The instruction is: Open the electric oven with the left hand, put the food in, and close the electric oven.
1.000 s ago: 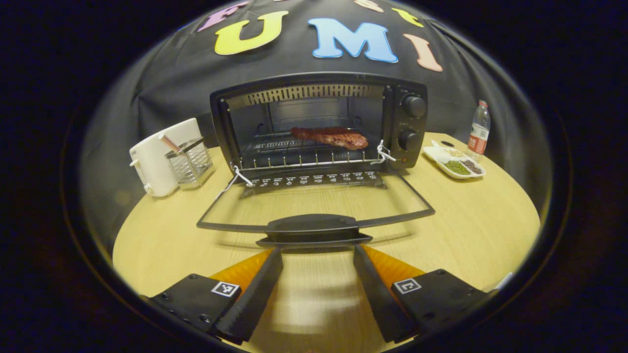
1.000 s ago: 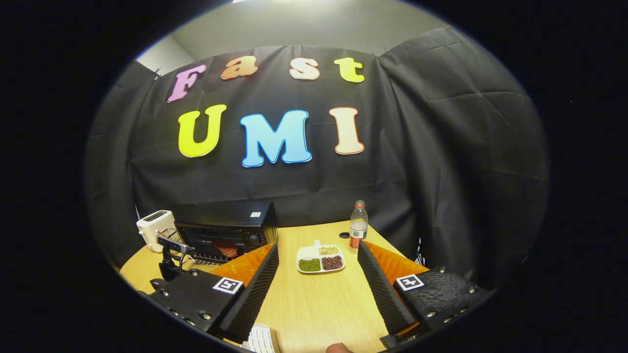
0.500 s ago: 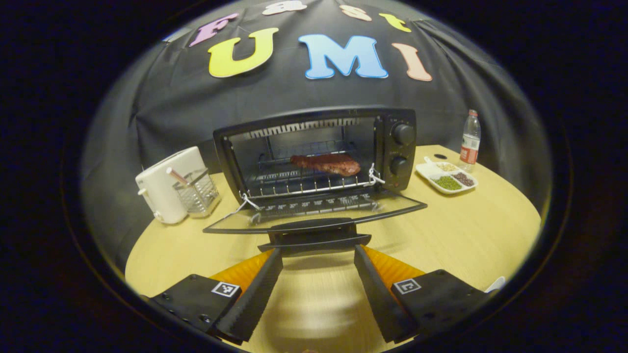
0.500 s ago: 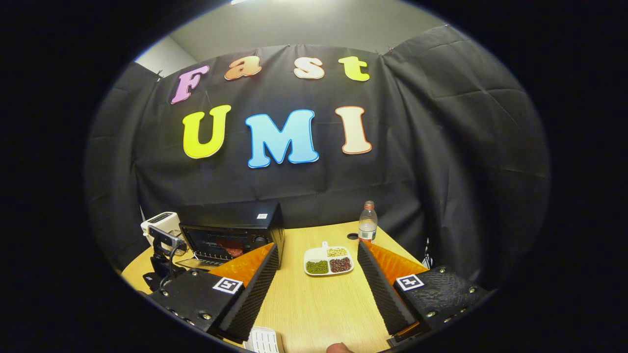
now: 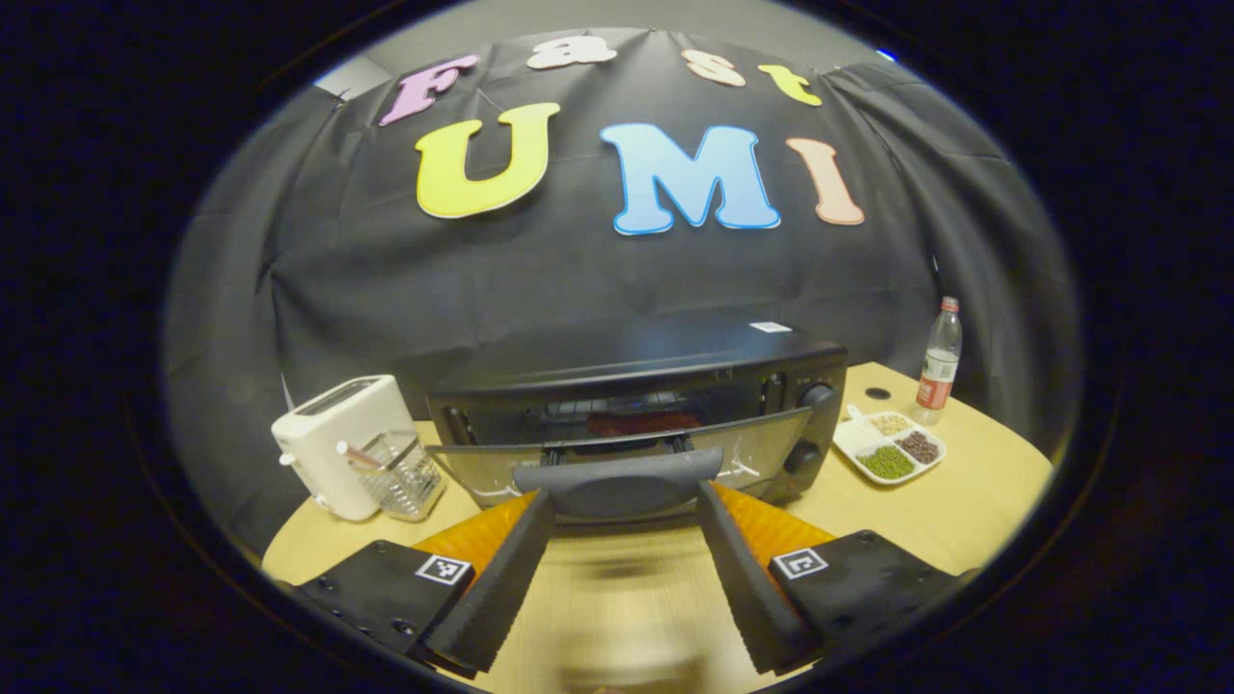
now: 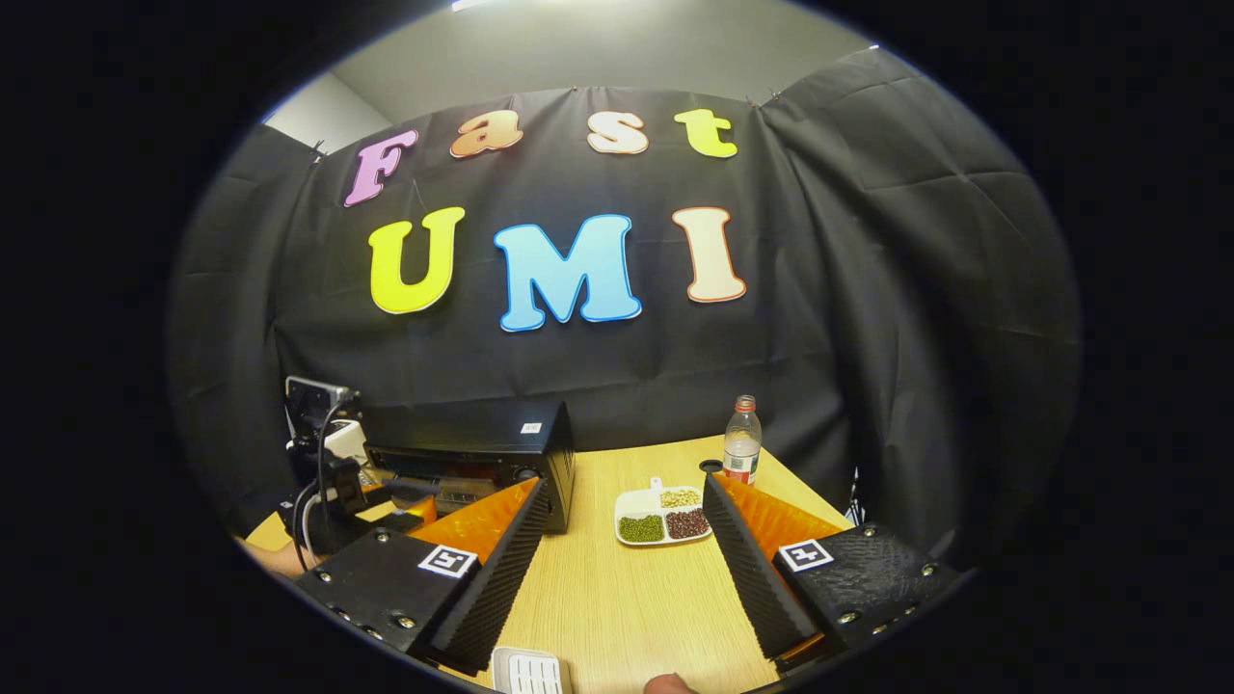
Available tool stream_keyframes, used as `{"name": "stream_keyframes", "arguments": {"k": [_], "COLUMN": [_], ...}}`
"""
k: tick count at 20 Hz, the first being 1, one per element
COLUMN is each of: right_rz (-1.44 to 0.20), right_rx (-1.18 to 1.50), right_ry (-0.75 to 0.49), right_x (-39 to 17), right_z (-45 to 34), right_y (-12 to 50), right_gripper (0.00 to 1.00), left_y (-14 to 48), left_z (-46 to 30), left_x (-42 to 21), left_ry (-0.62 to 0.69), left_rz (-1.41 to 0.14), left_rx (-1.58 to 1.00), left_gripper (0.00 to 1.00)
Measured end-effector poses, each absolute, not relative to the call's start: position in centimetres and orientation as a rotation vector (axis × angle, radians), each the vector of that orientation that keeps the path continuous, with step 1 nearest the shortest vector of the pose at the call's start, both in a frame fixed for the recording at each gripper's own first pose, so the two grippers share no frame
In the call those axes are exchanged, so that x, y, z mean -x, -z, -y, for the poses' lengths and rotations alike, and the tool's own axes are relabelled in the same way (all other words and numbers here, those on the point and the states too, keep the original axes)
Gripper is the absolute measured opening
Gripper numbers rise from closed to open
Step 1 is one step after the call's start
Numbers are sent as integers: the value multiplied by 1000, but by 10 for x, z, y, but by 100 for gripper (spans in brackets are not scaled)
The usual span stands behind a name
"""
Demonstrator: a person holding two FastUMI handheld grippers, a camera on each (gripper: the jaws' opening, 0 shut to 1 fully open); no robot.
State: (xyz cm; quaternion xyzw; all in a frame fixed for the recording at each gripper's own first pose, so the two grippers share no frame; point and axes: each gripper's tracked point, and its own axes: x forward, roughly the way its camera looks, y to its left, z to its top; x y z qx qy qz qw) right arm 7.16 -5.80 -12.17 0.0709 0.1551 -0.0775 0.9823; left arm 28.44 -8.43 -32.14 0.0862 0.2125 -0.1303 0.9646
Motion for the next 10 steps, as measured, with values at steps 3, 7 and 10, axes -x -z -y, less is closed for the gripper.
{"name": "stream_keyframes", "arguments": {"k": [3, 7, 10], "right_rz": [-310, -263, -214], "right_rx": [-148, -161, -162], "right_ry": [171, 167, 135], "right_x": [-75, -78, -75], "right_z": [59, 60, 64], "right_y": [121, 107, 89], "right_gripper": [98, 98, 98], "left_y": [300, 261, 221], "left_z": [92, 105, 108], "left_x": [-305, -294, -260], "left_ry": [278, 305, 294], "left_rz": [-381, -319, -272], "left_rx": [-155, -143, -121], "left_gripper": [98, 100, 94]}}
